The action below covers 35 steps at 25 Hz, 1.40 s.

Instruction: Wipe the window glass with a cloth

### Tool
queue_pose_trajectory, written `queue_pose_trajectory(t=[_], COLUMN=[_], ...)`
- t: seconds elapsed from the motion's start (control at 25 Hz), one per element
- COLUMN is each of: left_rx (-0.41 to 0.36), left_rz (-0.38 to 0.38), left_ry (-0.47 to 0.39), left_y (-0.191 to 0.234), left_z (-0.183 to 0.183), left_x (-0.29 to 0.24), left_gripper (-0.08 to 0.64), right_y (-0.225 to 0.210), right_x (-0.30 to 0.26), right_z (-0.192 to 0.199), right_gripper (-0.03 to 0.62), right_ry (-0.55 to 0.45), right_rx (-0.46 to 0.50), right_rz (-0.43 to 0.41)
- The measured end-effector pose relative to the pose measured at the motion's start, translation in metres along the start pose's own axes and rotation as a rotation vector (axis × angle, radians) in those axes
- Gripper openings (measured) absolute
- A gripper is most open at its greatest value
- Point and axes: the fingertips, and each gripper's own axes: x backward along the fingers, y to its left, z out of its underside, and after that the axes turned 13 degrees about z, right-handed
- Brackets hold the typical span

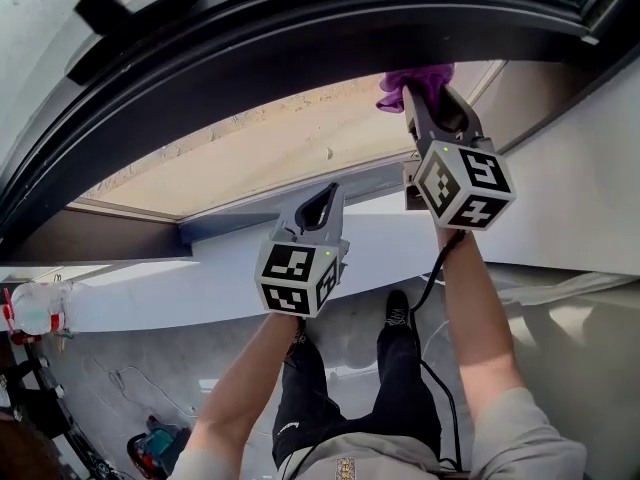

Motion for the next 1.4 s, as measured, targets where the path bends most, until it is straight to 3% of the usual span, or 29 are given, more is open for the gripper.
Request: queue_pose_trajectory(t=[0.44,0.92,1.4], left_rx=[0.069,0.088,0.136], left_rz=[-0.055,-0.049,-0.07], left_ry=[0.022,0.061,0.071], left_y=[0.024,0.041,0.066], left_z=[0.071,0.151,0.212], left_x=[-0.024,-0.051,-0.048], left_gripper=[0.0,0.0,0.0], right_y=[-0.03,-0.058,-0.079], right_x=[-0.02,-0.035,-0.047], right_z=[0.151,0.316,0.424], right_gripper=[0.146,0.146,0.147], right_ry=[0.201,0.369,0.491], right_rx=[-0.006,0.007,-0.054], right_rz=[-0.011,0.015,0.107])
